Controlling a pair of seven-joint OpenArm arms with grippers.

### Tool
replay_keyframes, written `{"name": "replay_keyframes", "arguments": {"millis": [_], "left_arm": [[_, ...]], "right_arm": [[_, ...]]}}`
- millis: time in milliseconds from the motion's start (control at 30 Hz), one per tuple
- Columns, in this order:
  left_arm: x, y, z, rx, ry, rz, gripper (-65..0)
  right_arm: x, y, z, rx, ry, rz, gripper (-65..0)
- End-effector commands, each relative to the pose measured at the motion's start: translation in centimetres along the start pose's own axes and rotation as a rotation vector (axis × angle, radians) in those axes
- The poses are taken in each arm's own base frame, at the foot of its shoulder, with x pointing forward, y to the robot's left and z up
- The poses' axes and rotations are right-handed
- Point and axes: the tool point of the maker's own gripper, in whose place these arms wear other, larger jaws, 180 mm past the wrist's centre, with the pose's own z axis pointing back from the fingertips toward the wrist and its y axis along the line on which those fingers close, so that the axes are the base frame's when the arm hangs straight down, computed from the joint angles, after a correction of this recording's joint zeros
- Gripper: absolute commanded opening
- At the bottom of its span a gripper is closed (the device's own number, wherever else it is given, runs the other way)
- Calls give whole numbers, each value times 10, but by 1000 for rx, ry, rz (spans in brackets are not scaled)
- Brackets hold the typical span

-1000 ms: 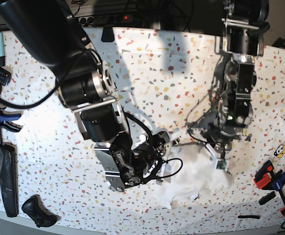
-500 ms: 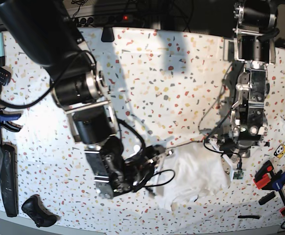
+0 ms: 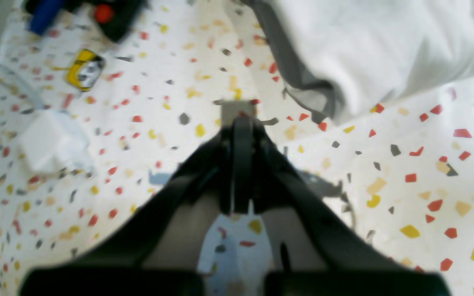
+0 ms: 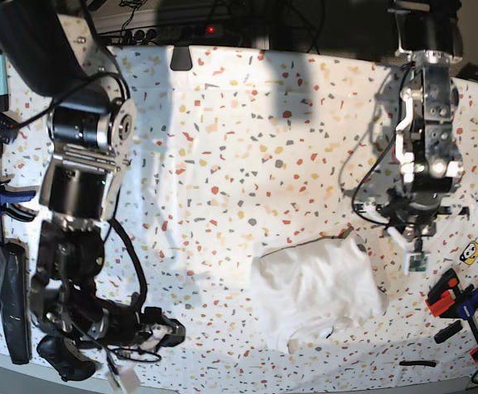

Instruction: Fold the T-shirt properly

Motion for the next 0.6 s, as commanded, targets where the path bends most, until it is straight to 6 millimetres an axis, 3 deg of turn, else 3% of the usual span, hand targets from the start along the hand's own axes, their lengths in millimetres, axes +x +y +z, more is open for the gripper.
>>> {"name": "replay_keyframes", "arguments": {"millis": [0,200,433,567], "left_arm": [[19,11,8,31,-78,13,-650],[-3,38,36,94,-83,47,-650],[-29,31,55,67,-53,42,-650],[-49,29,61,62,-10,30,-650]], "right_arm": [[18,0,10,-4,-60,15,-650],[-58,-12,19,-35,20,-20,-650],[-110,12,43,-41,30,16,-650],[-150,21,58,-59,78,18,-650]]}}
